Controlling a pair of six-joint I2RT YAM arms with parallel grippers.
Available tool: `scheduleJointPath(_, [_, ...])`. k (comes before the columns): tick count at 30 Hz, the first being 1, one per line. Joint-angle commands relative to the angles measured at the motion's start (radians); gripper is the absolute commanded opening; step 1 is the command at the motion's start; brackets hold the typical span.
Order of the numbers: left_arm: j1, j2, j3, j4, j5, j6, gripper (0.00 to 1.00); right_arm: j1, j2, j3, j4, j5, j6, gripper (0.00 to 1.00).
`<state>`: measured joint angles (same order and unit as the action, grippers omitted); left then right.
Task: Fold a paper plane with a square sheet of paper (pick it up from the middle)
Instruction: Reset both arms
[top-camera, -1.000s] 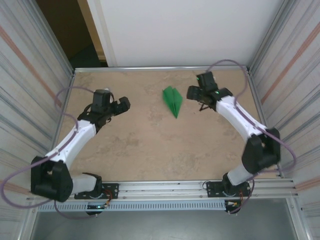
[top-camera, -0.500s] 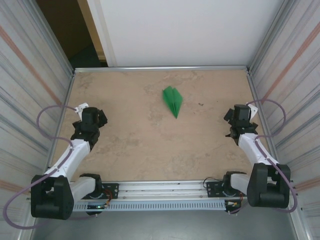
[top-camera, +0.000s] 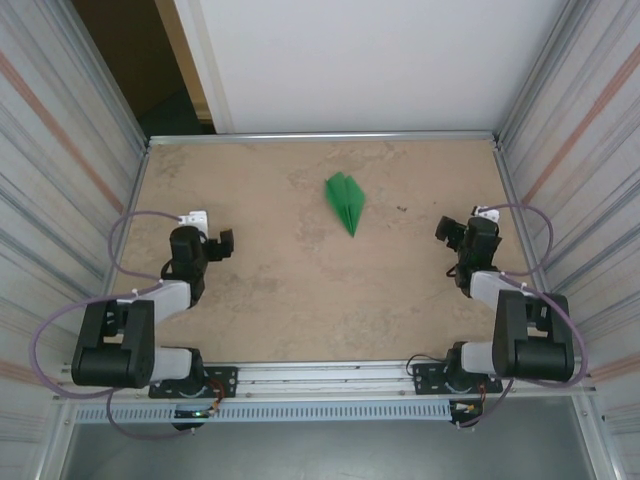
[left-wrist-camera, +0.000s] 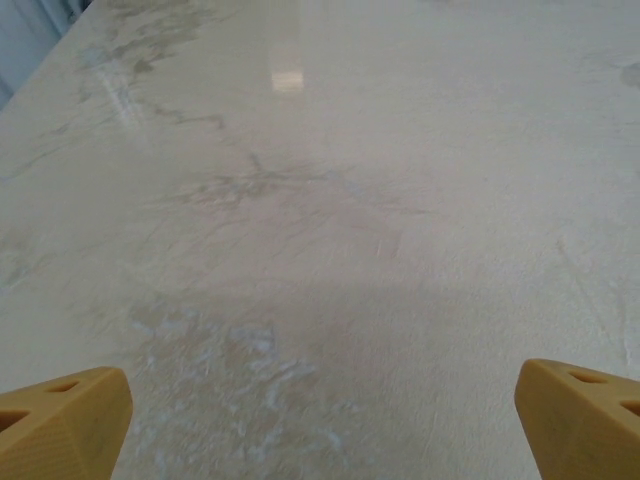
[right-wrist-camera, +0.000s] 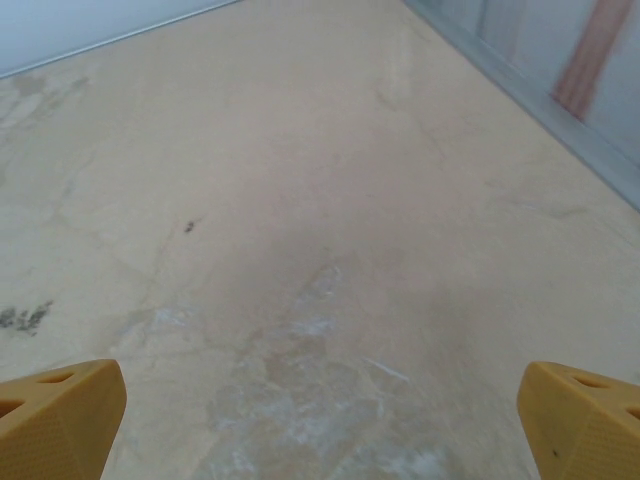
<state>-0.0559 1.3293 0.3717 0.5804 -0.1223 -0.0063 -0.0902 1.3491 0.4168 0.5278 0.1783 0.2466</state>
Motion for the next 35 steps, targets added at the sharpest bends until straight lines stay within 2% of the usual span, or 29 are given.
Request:
scheduleJointPath(1, [0.025,0.045,-0.008,0.191,0.098,0.068,0.99,0.010,0.066,0.004,0.137,-0.076,-0.067,0.99])
scheduleJointPath(5, [0.039,0.121,-0.019,0.267,0.129,0.062,0.99,0.052,0.143,-0.009,0.235,-0.089,-0.129,0.99])
scheduleJointPath(9, [0.041,0.190,-0.008,0.320,0.112,0.057,0.99,0.061,0.188,-0.028,0.304,-0.093,-0.140,0.99])
scheduleJointPath(11, [0.040,0.176,0.027,0.224,0.096,0.046,0.99,0.060,0.191,-0.022,0.296,-0.087,-0.137,0.99])
scheduleJointPath(17, [0.024,0.178,0.025,0.230,0.063,0.057,0.99,0.058,0.192,-0.019,0.288,-0.089,-0.137,0.99])
scheduleJointPath(35, [0.031,0.187,0.041,0.207,0.108,0.066,0.99,0.060,0.188,-0.026,0.298,-0.091,-0.139,0.99])
